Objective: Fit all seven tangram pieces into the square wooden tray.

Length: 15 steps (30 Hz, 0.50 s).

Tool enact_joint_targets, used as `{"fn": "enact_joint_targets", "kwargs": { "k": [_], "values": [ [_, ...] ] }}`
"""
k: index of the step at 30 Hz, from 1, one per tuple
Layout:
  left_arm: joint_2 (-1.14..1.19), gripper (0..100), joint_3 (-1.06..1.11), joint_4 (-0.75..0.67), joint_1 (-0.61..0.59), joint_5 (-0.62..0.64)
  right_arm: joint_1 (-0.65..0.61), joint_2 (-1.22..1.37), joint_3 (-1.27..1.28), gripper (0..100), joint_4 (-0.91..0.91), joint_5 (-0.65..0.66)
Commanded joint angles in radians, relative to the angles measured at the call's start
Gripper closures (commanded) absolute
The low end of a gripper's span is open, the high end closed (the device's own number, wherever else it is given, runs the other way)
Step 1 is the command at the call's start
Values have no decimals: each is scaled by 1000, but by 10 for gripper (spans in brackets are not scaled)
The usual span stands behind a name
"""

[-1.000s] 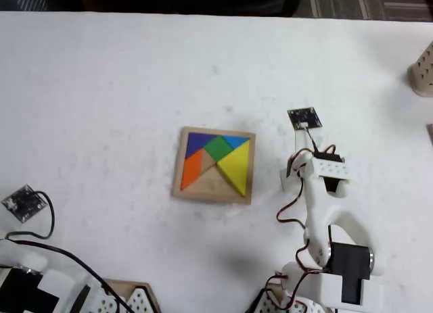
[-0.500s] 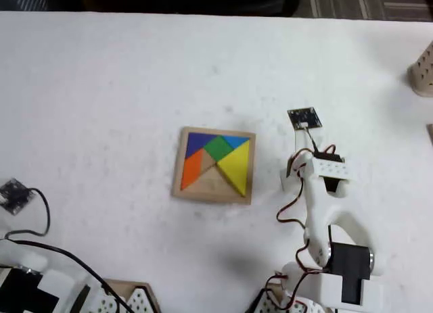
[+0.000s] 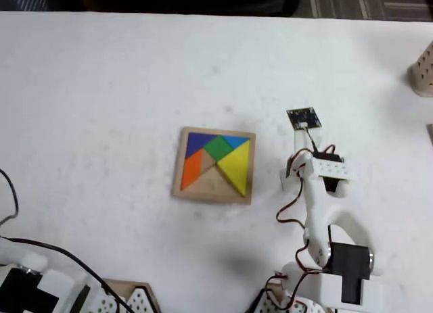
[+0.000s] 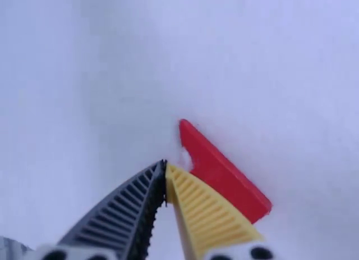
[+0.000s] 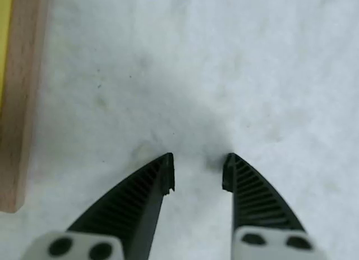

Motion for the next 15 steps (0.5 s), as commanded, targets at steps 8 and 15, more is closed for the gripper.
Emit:
{"fn": "enact_joint_targets", "kwargs": {
  "k": [8, 15],
  "values": [
    [28, 972, -21, -229, -5, 339, -24, -19, -5, 861, 7, 9],
    [348, 972, -32, -404, -7, 176, -24, -19, -5, 861, 7, 9]
  ]
}}
